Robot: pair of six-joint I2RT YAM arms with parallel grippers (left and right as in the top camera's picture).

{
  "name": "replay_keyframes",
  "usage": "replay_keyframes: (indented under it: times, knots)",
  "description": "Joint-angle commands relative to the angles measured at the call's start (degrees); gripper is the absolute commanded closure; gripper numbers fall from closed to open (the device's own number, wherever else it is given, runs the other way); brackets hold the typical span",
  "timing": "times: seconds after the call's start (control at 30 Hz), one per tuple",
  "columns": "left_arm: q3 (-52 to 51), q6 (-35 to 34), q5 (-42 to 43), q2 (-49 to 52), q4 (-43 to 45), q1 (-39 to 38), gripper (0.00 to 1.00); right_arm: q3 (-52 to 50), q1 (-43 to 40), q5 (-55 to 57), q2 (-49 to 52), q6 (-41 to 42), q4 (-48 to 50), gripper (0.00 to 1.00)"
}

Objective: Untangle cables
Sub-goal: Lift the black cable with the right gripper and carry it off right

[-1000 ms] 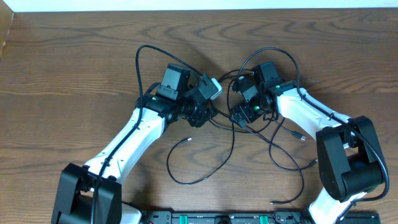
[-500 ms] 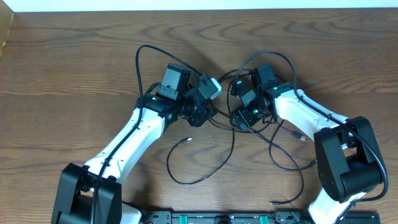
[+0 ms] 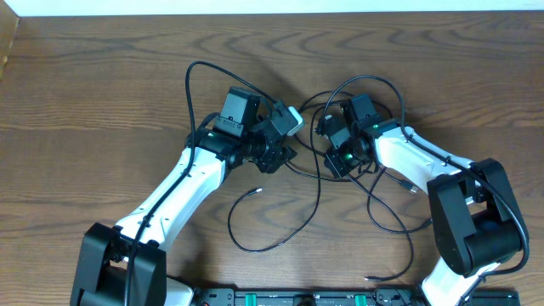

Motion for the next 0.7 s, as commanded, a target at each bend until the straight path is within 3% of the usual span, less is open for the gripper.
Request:
replay_keyframes:
  times: [0.0,0.2,0.37,0.67]
  knots:
    - [0.0,-0.1,-0.3,0.6,0.1,-0.1,0.37,1.7,0.4,-2.8,-0.3,3.7,0.5,0.99]
    - [0.0,-0.1,-0.3,0.6,0.0,-0.1,0.37,10.5,0.4,0.2,-4.9,3.5,-6.0,0.99]
    - [0.0,-0.1,-0.3,0.6,0.0,-0.1,0.37,24.2,0.4,9.5,-12.5,0.5,-13.5,0.99]
    - [0.0,-0.1,-0.3,0.6,0.0,-0.1,0.37,41.4,0.4,25.0,-22.3,-1.6,-15.9,0.99]
